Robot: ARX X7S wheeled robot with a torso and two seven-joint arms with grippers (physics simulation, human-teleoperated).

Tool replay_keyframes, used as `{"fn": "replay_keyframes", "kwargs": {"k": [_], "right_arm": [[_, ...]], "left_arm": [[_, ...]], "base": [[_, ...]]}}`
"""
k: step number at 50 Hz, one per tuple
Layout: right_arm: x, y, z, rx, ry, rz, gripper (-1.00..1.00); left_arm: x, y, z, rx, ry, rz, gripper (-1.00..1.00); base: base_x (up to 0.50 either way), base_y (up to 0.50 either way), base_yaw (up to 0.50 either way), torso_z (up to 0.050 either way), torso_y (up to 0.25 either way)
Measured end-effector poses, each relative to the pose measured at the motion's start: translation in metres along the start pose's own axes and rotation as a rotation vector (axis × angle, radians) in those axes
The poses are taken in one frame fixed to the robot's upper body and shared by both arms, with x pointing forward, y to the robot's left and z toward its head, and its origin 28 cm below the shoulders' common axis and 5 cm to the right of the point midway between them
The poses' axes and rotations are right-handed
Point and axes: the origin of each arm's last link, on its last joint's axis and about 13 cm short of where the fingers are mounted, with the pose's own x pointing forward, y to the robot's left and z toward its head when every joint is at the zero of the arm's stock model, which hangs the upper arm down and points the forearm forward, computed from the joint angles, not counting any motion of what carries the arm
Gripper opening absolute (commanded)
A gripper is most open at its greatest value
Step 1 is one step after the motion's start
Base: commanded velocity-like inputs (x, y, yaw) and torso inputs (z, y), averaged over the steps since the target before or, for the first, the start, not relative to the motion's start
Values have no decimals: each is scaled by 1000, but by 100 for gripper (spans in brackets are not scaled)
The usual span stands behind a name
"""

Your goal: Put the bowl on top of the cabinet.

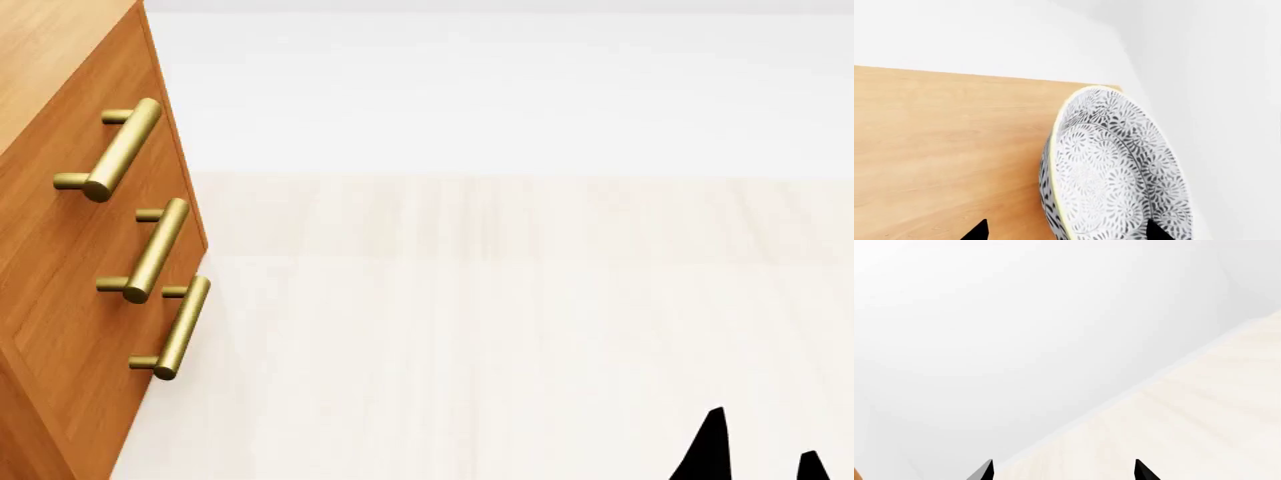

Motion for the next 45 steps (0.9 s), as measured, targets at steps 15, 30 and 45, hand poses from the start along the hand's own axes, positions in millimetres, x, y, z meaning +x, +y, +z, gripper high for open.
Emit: {"fn": "replay_keyframes", "kwargs": {"k": [15,30,45], "right_arm": [[-2,1,1,3,-3,8,100],[-4,2,2,6,-6,16,100],[-4,2,2,5,-5,19,100]], "left_arm": [[-29,-12,5,66,-84,-56,100],[-64,-20,6,141,-209,-128,100],[-87,-25,-1,228,-322,-191,100]], "base": [[0,0,0,0,0],[0,0,0,0,0],[0,0,0,0,0]]}}
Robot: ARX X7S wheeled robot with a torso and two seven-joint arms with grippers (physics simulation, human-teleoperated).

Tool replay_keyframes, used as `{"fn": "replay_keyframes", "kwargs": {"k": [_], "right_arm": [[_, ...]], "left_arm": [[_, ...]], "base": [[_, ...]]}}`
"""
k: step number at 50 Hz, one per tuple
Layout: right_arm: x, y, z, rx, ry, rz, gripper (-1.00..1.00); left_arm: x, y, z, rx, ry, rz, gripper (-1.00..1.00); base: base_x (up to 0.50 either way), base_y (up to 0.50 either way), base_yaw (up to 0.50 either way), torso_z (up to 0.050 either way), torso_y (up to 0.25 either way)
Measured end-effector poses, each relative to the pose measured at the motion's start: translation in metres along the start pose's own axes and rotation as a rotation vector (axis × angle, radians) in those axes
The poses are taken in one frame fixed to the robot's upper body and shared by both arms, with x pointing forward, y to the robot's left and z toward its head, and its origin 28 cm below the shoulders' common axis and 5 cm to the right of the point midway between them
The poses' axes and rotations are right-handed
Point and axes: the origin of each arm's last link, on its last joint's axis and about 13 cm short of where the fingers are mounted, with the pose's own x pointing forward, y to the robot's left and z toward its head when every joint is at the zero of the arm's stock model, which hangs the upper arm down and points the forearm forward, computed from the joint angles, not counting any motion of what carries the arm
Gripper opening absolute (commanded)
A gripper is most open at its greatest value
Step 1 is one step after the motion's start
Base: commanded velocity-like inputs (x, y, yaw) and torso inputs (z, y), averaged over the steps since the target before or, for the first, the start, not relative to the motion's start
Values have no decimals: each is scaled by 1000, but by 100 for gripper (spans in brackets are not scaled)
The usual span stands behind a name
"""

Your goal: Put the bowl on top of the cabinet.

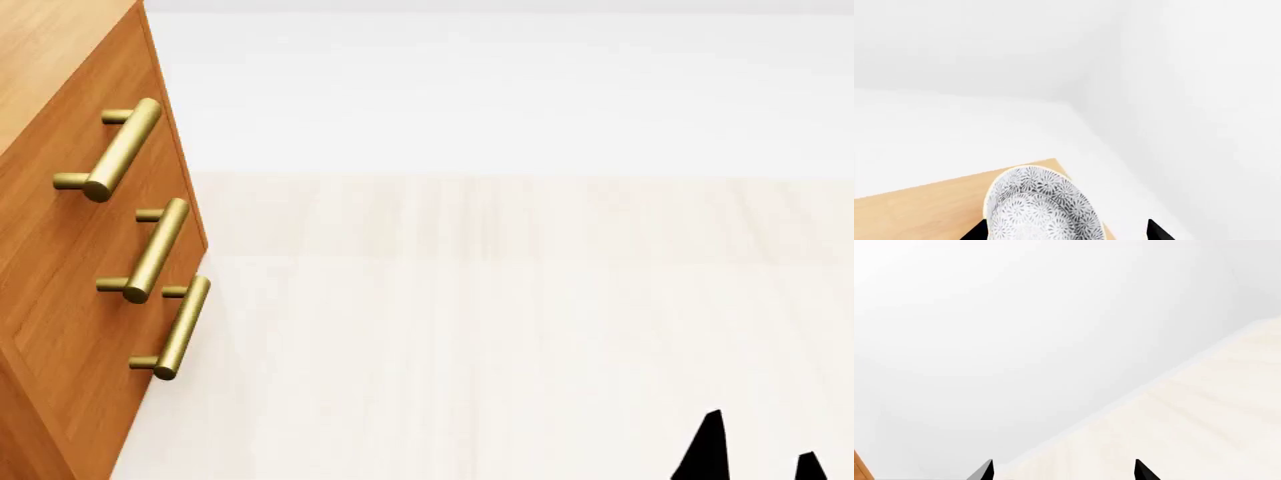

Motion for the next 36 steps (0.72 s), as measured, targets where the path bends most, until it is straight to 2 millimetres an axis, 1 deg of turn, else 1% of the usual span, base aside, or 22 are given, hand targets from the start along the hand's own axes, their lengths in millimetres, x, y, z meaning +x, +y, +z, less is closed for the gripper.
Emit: {"fn": "replay_keyframes", "kwargs": {"k": [8,16,27,36], "right_arm": [[1,1,-1,-3,3,0,100],[1,1,-1,-3,5,0,100],[0,0,0,2,1,-1,100],[-1,0,1,5,-3,1,100]], "left_arm": [[-7,-7,1,51,-52,-33,100],[-20,-14,4,106,-121,-62,100],[-46,-22,10,174,-244,-101,100],[-66,-23,14,207,-331,-131,100]], "base": [[0,0,0,0,0],[0,0,0,0,0],[0,0,0,0,0],[0,0,0,0,0]]}}
